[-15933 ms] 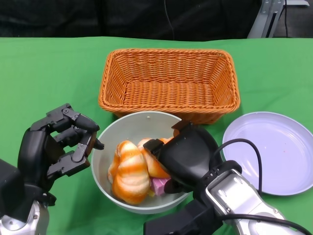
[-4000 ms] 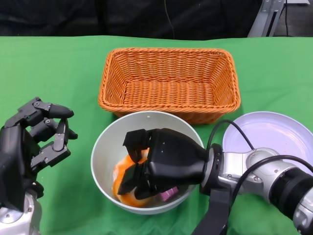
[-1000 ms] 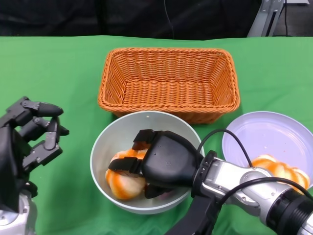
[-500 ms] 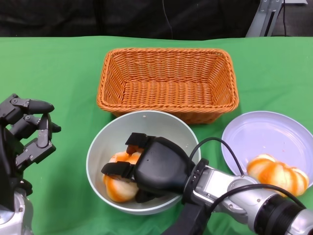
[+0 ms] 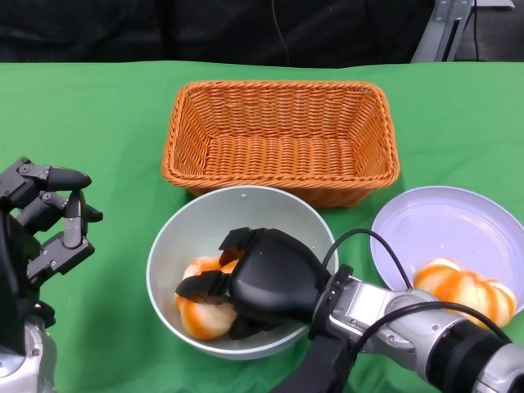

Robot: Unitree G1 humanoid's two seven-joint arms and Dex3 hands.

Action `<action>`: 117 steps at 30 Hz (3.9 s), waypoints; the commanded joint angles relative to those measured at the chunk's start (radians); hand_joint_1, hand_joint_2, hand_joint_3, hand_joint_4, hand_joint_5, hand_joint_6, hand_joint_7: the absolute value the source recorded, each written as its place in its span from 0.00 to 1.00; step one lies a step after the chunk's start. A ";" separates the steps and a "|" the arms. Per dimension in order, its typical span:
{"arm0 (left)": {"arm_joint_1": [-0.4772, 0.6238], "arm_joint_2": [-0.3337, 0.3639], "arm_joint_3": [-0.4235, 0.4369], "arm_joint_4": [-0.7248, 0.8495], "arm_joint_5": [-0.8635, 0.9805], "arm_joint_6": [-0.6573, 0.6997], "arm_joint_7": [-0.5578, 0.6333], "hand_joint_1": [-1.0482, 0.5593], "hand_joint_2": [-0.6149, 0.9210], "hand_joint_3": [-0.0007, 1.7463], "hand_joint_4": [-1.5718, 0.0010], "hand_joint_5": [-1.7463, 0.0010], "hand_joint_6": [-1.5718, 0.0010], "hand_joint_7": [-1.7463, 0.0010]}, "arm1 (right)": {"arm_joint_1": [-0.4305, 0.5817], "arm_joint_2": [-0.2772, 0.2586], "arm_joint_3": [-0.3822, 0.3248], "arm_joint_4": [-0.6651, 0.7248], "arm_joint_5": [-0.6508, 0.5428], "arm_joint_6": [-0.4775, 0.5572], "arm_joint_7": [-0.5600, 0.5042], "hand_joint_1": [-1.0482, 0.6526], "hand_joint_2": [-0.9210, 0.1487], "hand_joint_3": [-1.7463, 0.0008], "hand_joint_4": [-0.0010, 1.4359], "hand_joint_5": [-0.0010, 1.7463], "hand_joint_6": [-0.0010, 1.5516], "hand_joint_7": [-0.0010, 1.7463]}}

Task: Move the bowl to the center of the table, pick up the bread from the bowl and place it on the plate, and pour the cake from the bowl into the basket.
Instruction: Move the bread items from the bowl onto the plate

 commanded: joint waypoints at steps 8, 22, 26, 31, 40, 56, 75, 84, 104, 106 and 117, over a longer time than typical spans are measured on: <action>-0.002 0.018 0.000 0.024 0.002 -0.016 -0.002 0.59 0.70 0.63 0.48 0.18 0.42 0.39 | -0.020 -0.032 -0.014 0.076 0.021 -0.075 -0.126 0.43 0.06 1.00 0.55 0.62 0.75 0.01; -0.002 0.029 -0.002 0.035 0.017 -0.004 0.010 0.57 0.71 0.60 0.47 0.19 0.43 0.39 | -0.036 -0.054 -0.104 0.003 0.078 -0.164 -0.195 0.43 0.00 0.94 0.49 0.78 0.77 0.01; -0.003 0.027 -0.002 0.037 0.020 -0.003 0.013 0.58 0.72 0.59 0.48 0.19 0.43 0.39 | -0.029 -0.060 -0.120 -0.024 0.091 -0.172 -0.181 0.42 0.00 0.95 0.50 0.78 0.77 0.01; -0.004 0.025 -0.003 0.041 0.013 -0.012 0.004 0.58 0.72 0.59 0.48 0.19 0.43 0.38 | -0.021 -0.074 -0.149 -0.066 0.110 -0.183 -0.147 0.44 0.00 0.95 0.49 0.80 0.78 0.03; -0.013 0.034 0.000 0.061 0.000 -0.011 -0.009 0.58 0.73 0.58 0.48 0.19 0.43 0.38 | 0.036 -0.142 -0.245 -0.251 0.204 -0.207 0.001 0.43 0.00 0.95 0.52 0.68 0.76 0.04; -0.030 0.057 0.002 0.122 0.003 -0.039 -0.023 0.59 0.71 0.62 0.47 0.18 0.43 0.37 | 0.148 -0.271 -0.480 -0.439 0.313 -0.213 0.109 0.49 0.01 0.99 0.58 0.63 0.77 0.04; -0.033 0.071 0.010 0.137 -0.039 -0.046 -0.092 0.61 0.71 0.63 0.48 0.18 0.42 0.38 | 0.278 -0.399 -0.715 -0.423 0.336 -0.153 -0.027 0.53 0.00 0.97 0.59 0.67 0.79 0.07; -0.031 0.087 0.014 0.134 -0.053 -0.045 -0.119 0.61 0.73 0.60 0.48 0.19 0.41 0.39 | 0.379 -0.439 -0.777 -0.374 0.327 -0.116 -0.110 0.54 0.02 0.99 0.65 0.58 0.80 0.07; 0.002 0.098 0.010 0.083 -0.055 -0.029 -0.145 0.62 0.72 0.63 0.48 0.19 0.41 0.39 | 0.375 -0.442 -0.702 -0.040 0.309 -0.108 -0.208 0.54 0.02 1.00 0.60 0.64 0.80 0.02; 0.009 0.095 0.012 0.067 -0.060 -0.021 -0.146 0.63 0.72 0.63 0.47 0.18 0.40 0.39 | 0.358 -0.436 -0.688 -0.003 0.309 -0.100 -0.223 0.53 0.02 1.00 0.59 0.65 0.80 0.01; 0.029 0.097 0.010 0.039 -0.077 -0.001 -0.161 0.64 0.73 0.63 0.48 0.18 0.41 0.39 | 0.270 -0.402 -0.639 0.156 0.328 -0.079 -0.283 0.52 0.04 1.00 0.58 0.63 0.79 0.00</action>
